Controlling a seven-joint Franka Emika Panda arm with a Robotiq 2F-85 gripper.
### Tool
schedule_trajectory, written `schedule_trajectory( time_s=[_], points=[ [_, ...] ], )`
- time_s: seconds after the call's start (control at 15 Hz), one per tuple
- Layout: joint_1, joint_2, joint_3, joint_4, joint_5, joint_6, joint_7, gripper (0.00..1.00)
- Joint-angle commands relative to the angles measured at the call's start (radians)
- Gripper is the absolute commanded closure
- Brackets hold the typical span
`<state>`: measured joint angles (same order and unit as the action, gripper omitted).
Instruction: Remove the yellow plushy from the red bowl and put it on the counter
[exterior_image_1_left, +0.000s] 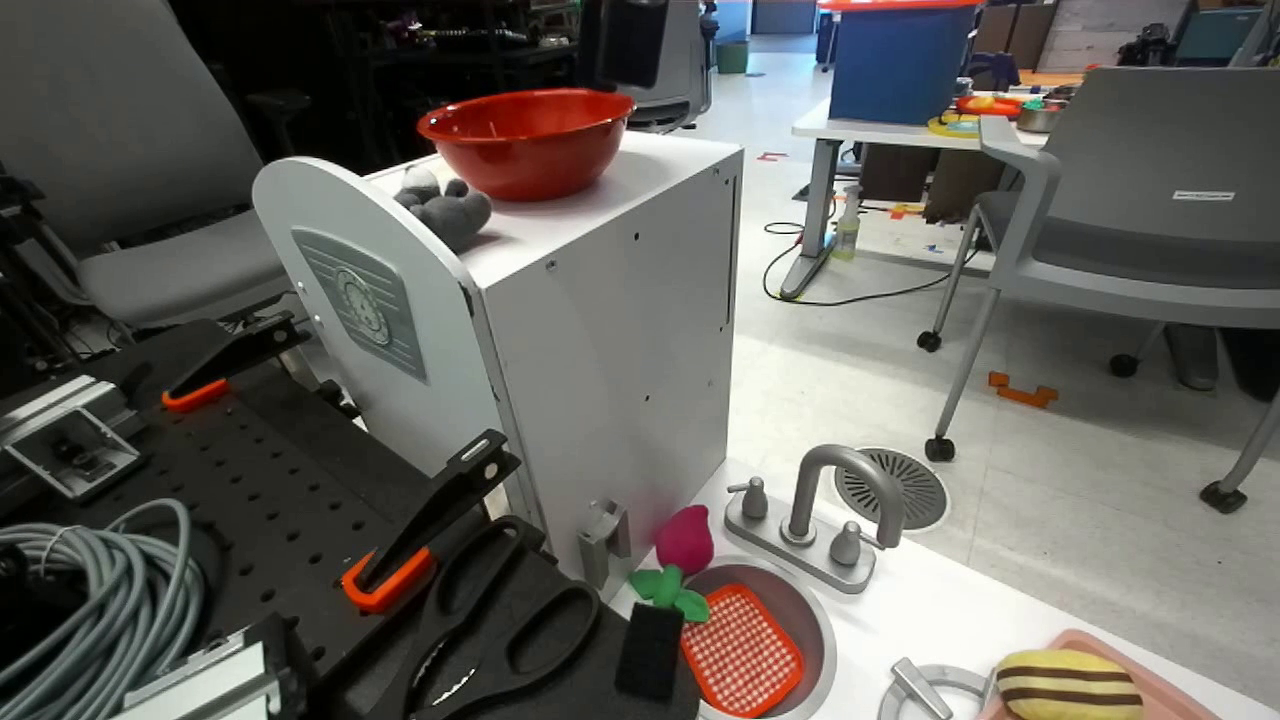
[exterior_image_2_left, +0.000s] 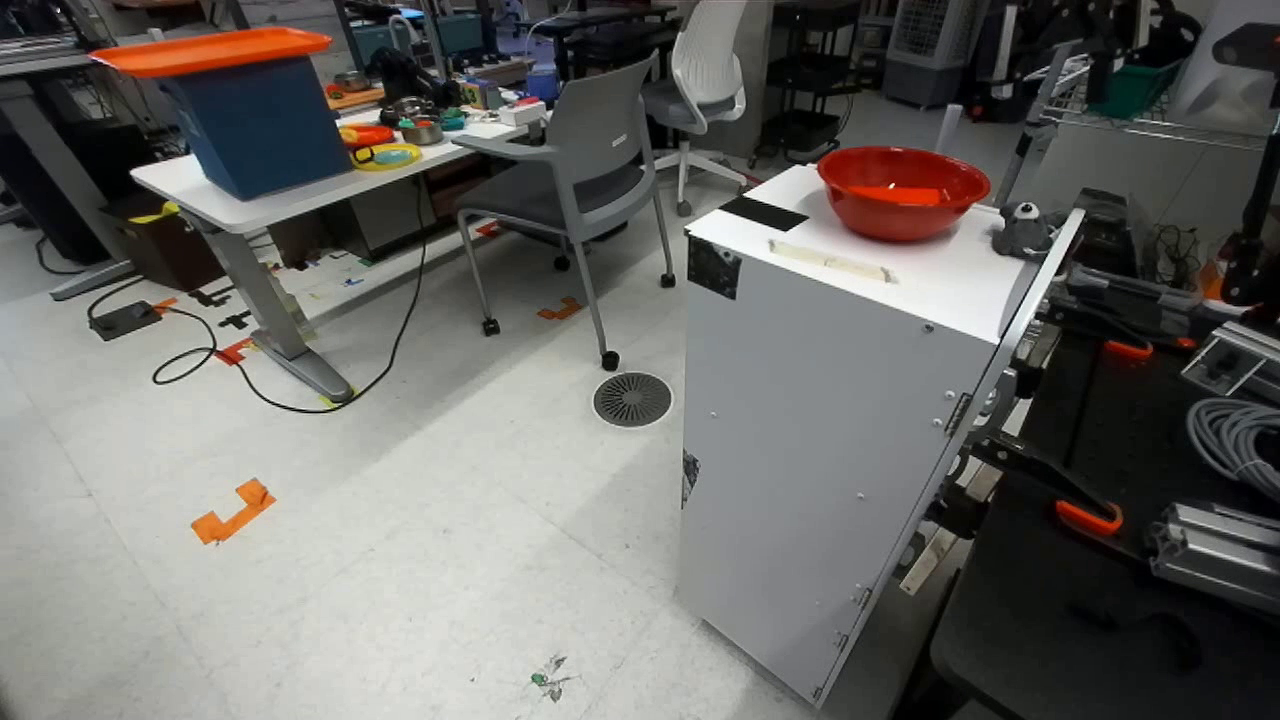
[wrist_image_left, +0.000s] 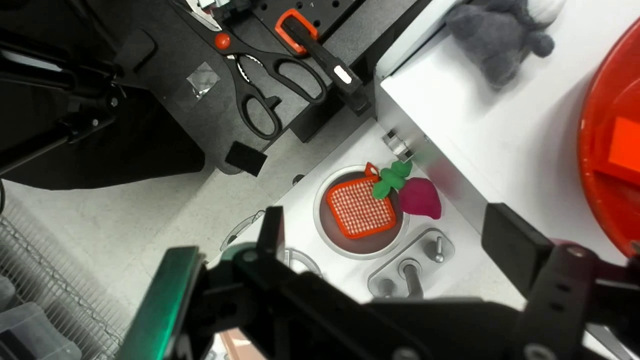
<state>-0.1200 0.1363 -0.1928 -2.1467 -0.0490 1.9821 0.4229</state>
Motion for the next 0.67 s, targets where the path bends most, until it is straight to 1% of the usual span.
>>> schedule_trajectory(
  time_s=[0.0,0.33,0.6],
  points=[
    [0.018,-0.071,0.015,-0.056,-0.058,0.037,0.043,0.0],
    [0.046,-0.219,0.056,-0.171,-0.144,0.126,0.133,0.0],
    [0.036,-0.323,0.104,-0.258,-0.139,0.204,0.188,0.0]
  ],
)
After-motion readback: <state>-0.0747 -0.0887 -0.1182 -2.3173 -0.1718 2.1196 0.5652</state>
